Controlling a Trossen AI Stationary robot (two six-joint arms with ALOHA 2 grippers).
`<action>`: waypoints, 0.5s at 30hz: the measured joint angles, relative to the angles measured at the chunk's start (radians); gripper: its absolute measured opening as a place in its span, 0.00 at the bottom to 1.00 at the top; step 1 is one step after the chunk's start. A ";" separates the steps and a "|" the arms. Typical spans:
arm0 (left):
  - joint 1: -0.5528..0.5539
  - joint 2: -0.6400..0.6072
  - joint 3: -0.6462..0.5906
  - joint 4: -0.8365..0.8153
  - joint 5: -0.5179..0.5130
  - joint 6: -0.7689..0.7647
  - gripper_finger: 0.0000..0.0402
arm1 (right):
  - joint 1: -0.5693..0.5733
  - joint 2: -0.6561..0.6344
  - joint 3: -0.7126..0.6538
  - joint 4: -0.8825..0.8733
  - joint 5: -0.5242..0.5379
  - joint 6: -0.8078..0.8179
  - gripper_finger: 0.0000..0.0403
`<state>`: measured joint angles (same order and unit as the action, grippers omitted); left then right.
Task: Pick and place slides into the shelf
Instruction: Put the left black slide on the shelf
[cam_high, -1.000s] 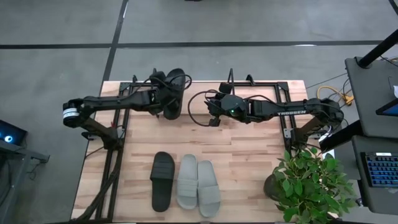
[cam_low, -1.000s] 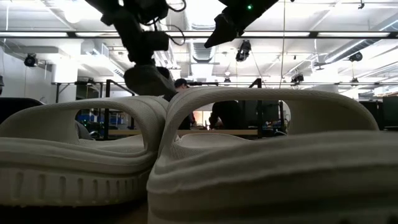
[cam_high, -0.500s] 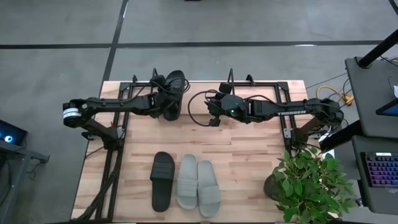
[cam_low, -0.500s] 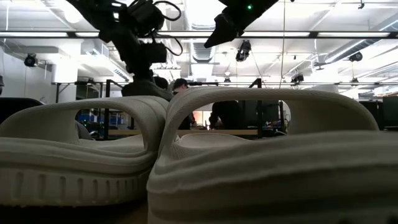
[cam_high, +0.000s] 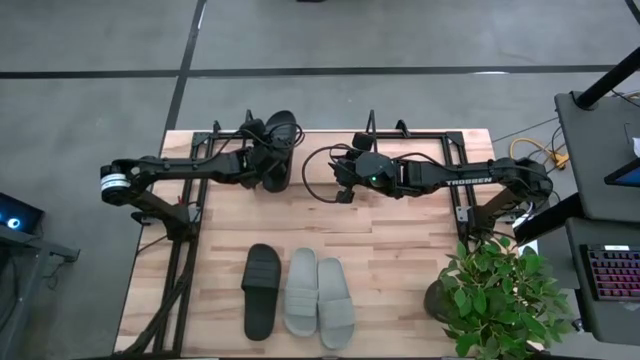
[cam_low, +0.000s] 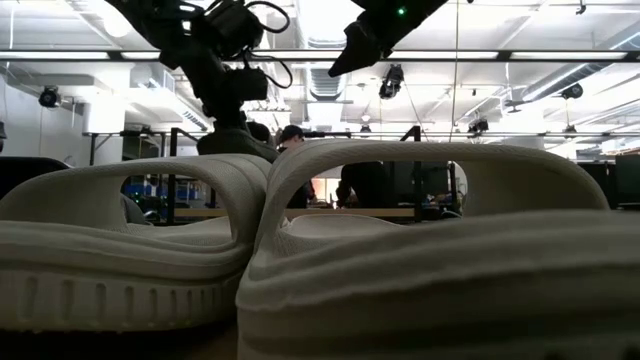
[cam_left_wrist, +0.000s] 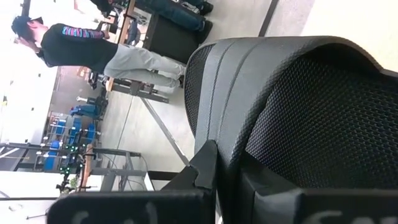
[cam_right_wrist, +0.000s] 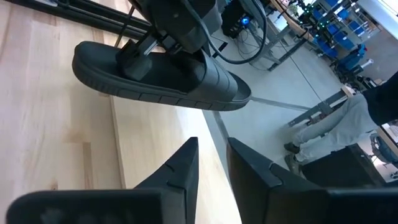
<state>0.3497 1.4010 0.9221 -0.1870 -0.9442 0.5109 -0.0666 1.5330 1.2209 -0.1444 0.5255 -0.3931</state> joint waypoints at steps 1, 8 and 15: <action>0.000 0.001 -0.001 0.000 -0.002 0.000 0.00 | 0.000 0.000 0.000 0.000 0.000 0.000 0.19; 0.012 0.006 -0.015 0.001 -0.007 -0.001 0.00 | 0.000 0.000 0.000 0.000 0.000 0.000 0.19; 0.022 0.006 -0.052 0.107 -0.007 0.046 0.00 | 0.000 0.000 0.000 0.002 0.000 -0.001 0.17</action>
<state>0.3721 1.4071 0.8705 -0.0800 -0.9512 0.5565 -0.0666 1.5330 1.2209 -0.1429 0.5255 -0.3943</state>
